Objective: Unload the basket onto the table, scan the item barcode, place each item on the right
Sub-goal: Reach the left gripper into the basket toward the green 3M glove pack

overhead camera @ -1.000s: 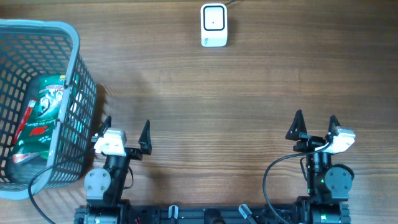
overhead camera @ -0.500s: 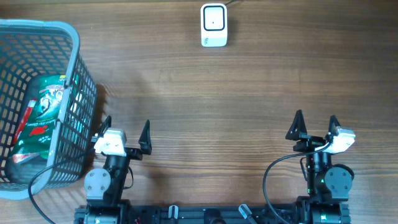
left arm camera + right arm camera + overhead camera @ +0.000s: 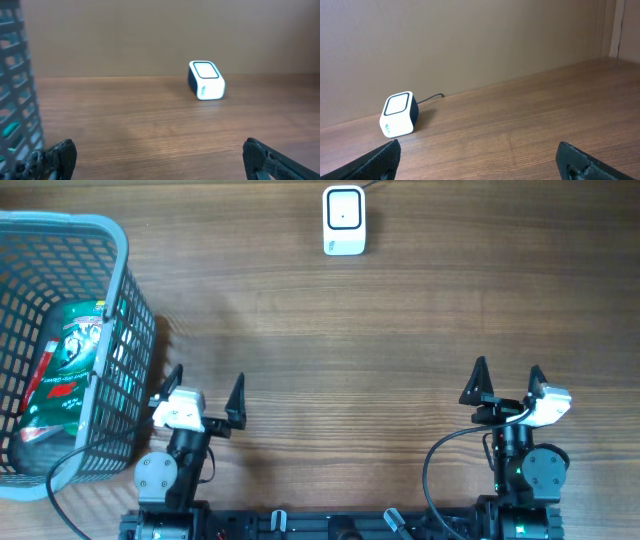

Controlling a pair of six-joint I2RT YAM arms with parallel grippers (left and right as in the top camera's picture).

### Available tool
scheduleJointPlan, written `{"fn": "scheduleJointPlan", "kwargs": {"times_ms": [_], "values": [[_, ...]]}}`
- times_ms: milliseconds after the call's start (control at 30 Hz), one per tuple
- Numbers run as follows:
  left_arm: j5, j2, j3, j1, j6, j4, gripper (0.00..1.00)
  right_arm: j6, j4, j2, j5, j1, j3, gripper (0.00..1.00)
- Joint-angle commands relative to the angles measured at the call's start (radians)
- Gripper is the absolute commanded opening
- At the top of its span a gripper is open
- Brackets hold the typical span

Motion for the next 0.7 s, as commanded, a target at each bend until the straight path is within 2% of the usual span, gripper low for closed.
{"fn": "scheduleJointPlan", "kwargs": {"times_ms": [0,167,333,500,600,667], "values": [[0.127,0.003,0.04,0.005,-0.01,0.002,1.0,-0.017,0.003,-0.008,-0.009,0.004,-0.001,1.0],[0.166,0.007,0.159,0.003,-0.013,-0.103,1.0,-0.017,0.003,-0.008,-0.009,0.004,-0.001,1.0],[0.165,0.09,0.375,0.003,-0.026,-0.208,1.0,-0.017,0.003,-0.008,-0.009,0.004,-0.001,1.0],[0.092,0.313,0.627,0.003,-0.115,-0.297,1.0,-0.017,0.003,-0.008,-0.009,0.004,-0.001,1.0],[0.013,0.51,0.863,0.004,-0.126,-0.421,1.0,-0.017,0.003,-0.008,-0.009,0.004,-0.001,1.0],[-0.011,0.72,1.147,0.003,-0.118,-0.585,1.0,-0.017,0.003,-0.008,-0.009,0.004,-0.001,1.0]]}}
